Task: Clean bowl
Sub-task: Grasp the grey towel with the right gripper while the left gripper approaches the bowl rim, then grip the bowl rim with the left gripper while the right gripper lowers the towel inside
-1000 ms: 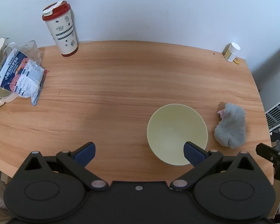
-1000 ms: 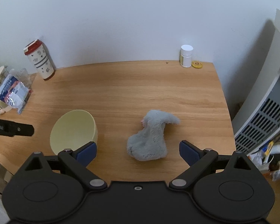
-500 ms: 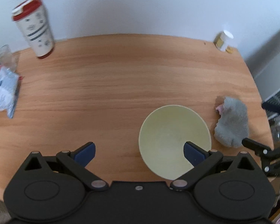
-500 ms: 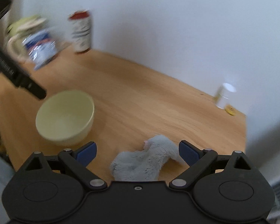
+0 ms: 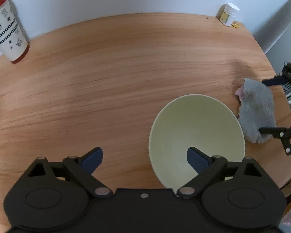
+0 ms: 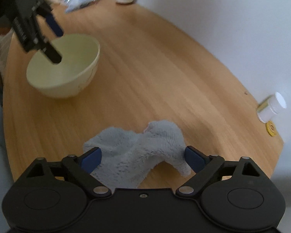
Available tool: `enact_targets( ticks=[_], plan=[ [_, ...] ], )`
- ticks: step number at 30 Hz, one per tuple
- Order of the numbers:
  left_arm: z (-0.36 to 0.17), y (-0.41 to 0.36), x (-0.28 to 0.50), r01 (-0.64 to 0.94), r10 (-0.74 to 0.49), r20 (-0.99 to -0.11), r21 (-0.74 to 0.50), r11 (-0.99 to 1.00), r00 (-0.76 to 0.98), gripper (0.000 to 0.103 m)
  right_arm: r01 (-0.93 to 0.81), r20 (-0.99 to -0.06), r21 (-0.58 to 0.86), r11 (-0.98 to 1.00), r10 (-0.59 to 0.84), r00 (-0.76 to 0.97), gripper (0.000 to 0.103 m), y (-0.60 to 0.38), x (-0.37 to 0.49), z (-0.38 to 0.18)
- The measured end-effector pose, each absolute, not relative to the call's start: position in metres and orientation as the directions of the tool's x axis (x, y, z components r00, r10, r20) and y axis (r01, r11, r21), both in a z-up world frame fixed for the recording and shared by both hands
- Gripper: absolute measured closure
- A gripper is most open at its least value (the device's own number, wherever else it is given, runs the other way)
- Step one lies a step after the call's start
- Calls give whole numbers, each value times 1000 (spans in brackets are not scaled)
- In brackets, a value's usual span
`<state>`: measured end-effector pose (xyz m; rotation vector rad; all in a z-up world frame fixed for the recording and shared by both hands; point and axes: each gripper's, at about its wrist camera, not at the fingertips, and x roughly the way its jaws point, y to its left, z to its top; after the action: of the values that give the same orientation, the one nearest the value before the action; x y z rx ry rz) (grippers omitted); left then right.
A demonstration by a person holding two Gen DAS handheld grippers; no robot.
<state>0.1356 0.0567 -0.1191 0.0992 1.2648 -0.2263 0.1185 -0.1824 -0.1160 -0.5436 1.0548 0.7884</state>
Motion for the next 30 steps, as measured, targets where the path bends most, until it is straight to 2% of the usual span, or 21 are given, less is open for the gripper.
enact_targets(
  ticks=[2,6,10,12,14,17,20,24,28,30],
  plan=[
    [-121,55,137,220,-114,-954,-52,974,279,10,-793,-922,5,609,309,232,26,-182,119,-120],
    [-124,50,137,222,-116,-952,-53,974,283,13,-788,-930,34,614,308,199,28,-181,118,-123],
    [-125,53,139,222,-122,-952,-60,973,279,15,-768,-934,72,637,313,173,36,-183,117,-124],
    [-124,56,137,218,-123,-953,-63,974,276,18,-760,-936,86,644,314,160,43,-183,120,-124],
    [-125,56,137,225,-133,-953,-72,972,271,21,-751,-938,107,651,317,141,54,-182,119,-123],
    [-126,56,137,231,-144,-952,-81,970,270,23,-725,-938,135,675,322,126,64,-186,120,-120],
    [-129,56,142,228,-156,-953,-96,969,259,30,-675,-936,163,720,329,124,71,-187,120,-118],
    [-131,61,143,212,-149,-953,-93,973,264,36,-586,-934,199,785,333,129,75,-189,115,-110],
    [-132,66,142,202,-164,-950,-111,973,264,52,-526,-915,242,815,372,155,76,-186,104,-97],
    [-132,68,142,198,-176,-949,-126,972,260,55,-477,-893,270,837,403,202,76,-183,96,-83]
  ],
)
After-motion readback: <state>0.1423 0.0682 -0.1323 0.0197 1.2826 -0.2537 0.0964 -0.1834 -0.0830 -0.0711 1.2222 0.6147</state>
